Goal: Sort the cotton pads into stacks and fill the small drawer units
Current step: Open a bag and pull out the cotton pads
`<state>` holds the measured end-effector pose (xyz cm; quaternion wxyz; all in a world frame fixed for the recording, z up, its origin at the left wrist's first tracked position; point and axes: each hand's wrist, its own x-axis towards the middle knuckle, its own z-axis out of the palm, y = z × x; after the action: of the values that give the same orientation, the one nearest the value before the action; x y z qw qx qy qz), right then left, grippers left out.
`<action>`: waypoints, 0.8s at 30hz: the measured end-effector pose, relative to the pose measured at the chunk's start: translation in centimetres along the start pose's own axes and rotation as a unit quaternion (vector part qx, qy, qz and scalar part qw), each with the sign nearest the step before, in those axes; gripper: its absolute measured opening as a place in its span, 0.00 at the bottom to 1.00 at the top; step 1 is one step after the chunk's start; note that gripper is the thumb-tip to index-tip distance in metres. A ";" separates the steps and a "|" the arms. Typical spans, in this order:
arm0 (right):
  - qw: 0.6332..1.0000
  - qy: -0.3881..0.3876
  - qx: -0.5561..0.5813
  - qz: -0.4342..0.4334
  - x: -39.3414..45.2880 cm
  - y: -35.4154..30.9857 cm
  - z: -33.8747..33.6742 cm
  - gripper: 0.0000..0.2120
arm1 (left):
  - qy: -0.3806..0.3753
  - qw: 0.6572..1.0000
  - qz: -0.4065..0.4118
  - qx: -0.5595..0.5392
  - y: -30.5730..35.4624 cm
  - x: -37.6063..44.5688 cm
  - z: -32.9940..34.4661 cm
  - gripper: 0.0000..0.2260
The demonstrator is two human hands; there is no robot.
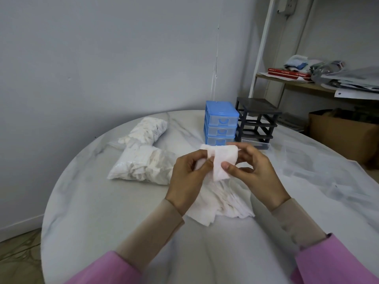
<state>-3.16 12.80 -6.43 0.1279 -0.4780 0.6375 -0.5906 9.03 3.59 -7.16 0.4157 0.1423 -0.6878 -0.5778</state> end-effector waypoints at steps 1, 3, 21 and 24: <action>1.000 -0.001 0.000 0.005 0.1 0.1 -0.1 0.14 | 0.001 1.000 -0.003 0.000 0.0 0.0 0.0 0.10; 1.000 0.007 0.023 0.006 0.1 0.1 -0.2 0.10 | 0.010 1.000 -0.011 0.000 0.1 0.0 0.1 0.14; 0.989 -0.006 0.141 0.050 0.0 -0.9 -0.2 0.13 | 0.009 0.990 -0.068 -0.124 0.7 -0.2 0.5 0.11; 0.991 0.017 0.124 0.043 0.0 -0.8 0.1 0.18 | -0.012 0.991 -0.051 -0.125 0.8 -0.4 0.7 0.09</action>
<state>-2.71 12.85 -5.78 0.2006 -0.4203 0.5811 -0.6674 9.01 4.61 -6.56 0.3922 0.1176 -0.6070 -0.6811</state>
